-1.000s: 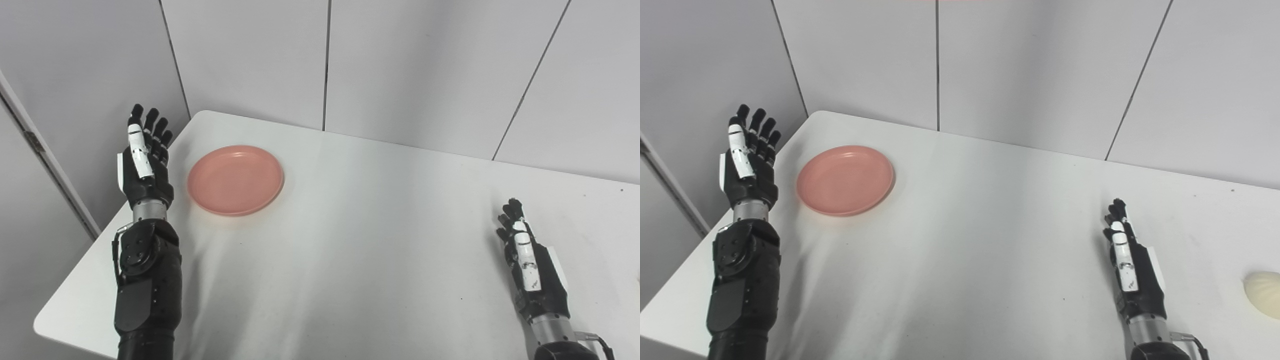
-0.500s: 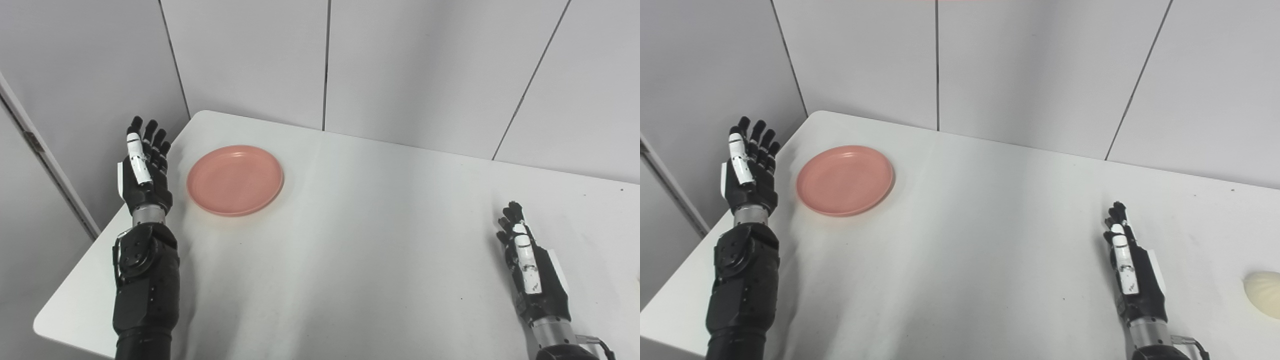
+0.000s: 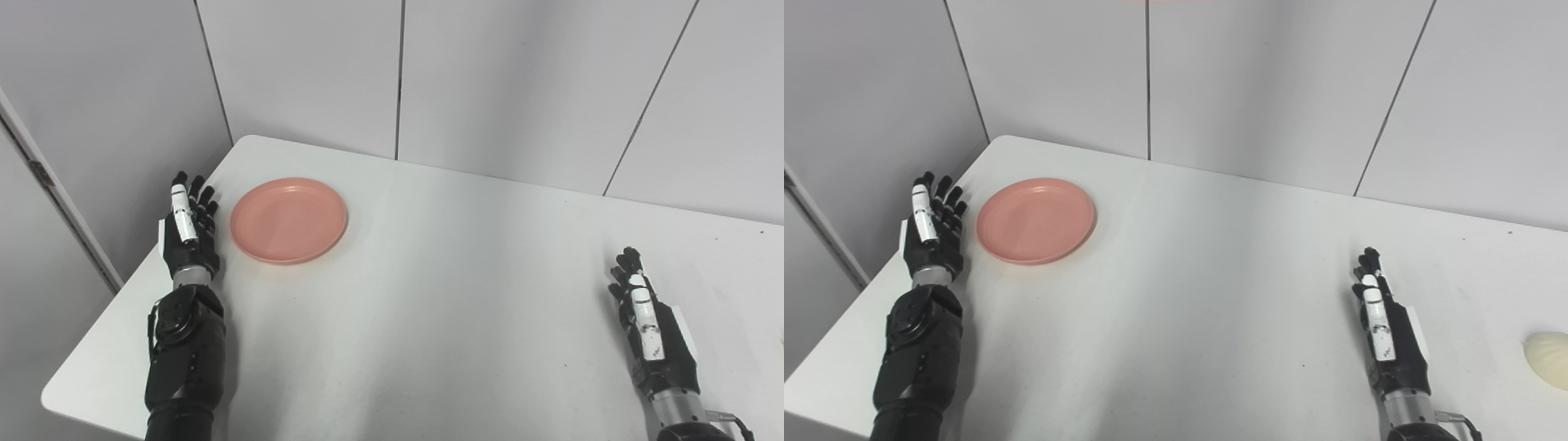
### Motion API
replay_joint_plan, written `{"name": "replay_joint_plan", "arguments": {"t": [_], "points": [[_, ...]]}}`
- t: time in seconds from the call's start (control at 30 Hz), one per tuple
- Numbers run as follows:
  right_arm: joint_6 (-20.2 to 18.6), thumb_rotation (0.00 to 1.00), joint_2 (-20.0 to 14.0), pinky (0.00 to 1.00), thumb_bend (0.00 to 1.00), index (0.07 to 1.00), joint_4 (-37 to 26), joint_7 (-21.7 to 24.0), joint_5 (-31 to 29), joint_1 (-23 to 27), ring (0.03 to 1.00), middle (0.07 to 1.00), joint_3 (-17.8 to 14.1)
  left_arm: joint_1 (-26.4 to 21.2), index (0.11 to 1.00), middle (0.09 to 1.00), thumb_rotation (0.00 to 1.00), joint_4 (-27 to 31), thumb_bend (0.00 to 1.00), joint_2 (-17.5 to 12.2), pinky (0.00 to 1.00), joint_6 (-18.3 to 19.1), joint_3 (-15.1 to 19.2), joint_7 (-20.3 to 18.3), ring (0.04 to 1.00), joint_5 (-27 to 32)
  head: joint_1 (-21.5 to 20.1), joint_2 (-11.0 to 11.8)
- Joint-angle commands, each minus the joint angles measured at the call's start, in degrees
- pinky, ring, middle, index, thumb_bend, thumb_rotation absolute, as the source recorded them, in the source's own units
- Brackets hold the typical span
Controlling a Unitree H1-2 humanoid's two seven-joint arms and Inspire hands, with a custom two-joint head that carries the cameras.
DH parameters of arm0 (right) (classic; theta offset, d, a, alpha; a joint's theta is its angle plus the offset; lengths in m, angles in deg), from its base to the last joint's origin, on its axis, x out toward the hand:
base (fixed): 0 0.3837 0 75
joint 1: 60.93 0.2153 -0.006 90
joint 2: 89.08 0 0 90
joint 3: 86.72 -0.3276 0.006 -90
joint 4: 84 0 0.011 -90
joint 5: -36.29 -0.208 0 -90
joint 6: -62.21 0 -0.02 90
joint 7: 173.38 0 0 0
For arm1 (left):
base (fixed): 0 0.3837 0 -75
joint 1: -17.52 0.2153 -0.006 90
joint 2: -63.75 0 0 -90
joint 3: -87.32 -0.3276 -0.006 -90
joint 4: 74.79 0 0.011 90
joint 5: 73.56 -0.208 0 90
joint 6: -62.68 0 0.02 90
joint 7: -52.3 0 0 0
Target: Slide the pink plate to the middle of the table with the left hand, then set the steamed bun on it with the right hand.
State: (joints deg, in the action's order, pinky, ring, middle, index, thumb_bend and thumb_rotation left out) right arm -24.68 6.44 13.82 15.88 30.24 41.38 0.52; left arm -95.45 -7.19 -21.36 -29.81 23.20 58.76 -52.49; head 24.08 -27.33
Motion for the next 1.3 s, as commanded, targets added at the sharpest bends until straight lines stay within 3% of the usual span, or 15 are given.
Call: {"name": "replay_joint_plan", "arguments": {"t": [0.0,0.53,0.8,1.1,1.27], "points": [[0.6,1.0,0.3,1.0,0.11,1.0,0.4,0.1,-0.7,-1.0,1.0,1.0,-0.2,-2.2,0.957,0.95,1.0,-0.8,0.41,-1.5,0.97,-1.0,-0.4,-0.9,0.944,0.3,-0.1,-0.1],[0.1,1.0,0.6,1.0,0.12,1.0,-0.7,-0.6,0.5,-1.3,0.998,1.0,0.2,-3.3,0.961,0.949,1.0,-9.9,0.4,-1.2,0.95,-0.8,-2.7,-4.3,0.939,0.7,-0.8,-0.4],[0.0,1.0,0.8,1.0,0.12,1.0,-0.9,-0.3,0.0,-1.4,1.0,1.0,0.2,-3.5,0.947,0.949,1.0,-10.5,0.4,0.6,0.95,0.7,-5.9,-6.3,0.94,0.5,-1.2,-0.5],[0.6,1.0,1.0,1.0,0.12,1.0,-0.8,-0.4,0.4,-1.5,1.0,1.0,0.5,-2.9,0.934,0.928,1.0,-8.5,0.4,1.8,0.93,6.6,-9.8,-8.7,0.914,0.2,-2.4,-0.9],[0.7,1.0,1.2,1.0,0.13,1.0,-0.9,-0.3,0.6,-1.6,1.0,1.0,0.7,-2.5,0.936,0.93,1.0,-8.1,0.4,1.8,0.93,6.8,-12.4,-11.0,0.915,-0.6,-3.6,-1.1]]}}
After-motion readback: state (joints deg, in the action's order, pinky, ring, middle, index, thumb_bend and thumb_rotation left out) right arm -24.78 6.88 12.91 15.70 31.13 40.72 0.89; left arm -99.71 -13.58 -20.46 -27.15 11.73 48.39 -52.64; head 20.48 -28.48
